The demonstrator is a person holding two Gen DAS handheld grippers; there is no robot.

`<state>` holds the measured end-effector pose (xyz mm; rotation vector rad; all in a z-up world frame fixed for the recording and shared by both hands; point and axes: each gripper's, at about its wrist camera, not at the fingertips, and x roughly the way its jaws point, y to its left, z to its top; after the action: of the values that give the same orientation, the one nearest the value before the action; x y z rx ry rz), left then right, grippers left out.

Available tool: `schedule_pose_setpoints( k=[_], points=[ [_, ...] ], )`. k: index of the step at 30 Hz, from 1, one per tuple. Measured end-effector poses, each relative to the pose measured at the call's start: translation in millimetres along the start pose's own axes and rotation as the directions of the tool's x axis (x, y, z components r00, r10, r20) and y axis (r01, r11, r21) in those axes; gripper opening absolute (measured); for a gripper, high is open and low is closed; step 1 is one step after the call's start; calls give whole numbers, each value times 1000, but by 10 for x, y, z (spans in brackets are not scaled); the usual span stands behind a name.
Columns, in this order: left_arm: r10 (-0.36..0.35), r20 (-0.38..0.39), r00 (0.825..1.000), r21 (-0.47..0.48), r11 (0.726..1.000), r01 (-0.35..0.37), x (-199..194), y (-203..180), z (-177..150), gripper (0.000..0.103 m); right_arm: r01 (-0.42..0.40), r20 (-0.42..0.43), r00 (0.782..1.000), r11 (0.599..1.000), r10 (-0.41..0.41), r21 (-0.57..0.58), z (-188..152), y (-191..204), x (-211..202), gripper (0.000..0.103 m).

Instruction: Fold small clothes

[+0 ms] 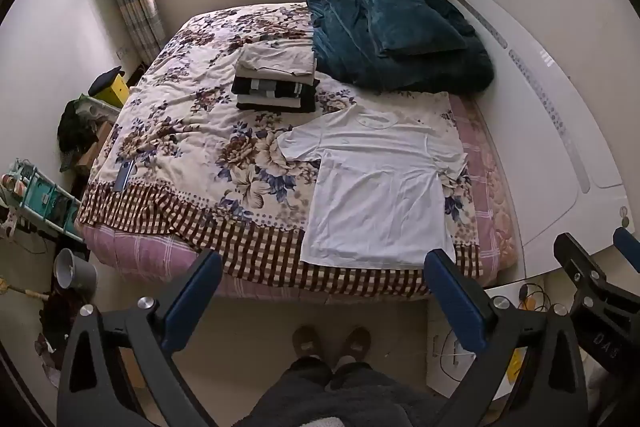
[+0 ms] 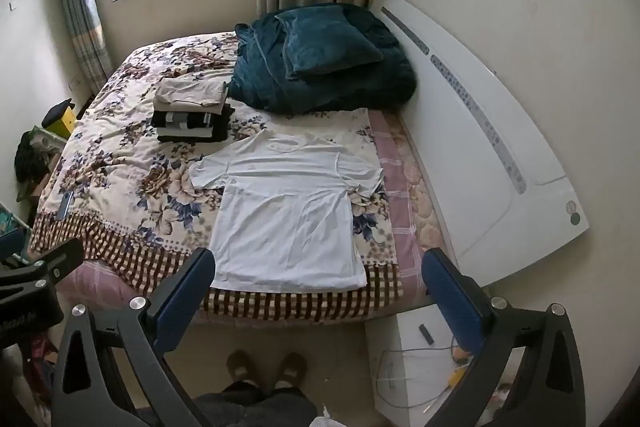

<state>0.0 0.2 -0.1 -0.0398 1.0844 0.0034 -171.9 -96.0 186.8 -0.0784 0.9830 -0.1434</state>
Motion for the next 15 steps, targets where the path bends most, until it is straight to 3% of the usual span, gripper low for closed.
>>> schedule_pose_setpoints(
  k=[15],
  points=[
    [4,14,1000,20,1000,-5,-67,29,1,103,-17,14,1000,1000,17,-7,-16,33,-85,103]
  ],
)
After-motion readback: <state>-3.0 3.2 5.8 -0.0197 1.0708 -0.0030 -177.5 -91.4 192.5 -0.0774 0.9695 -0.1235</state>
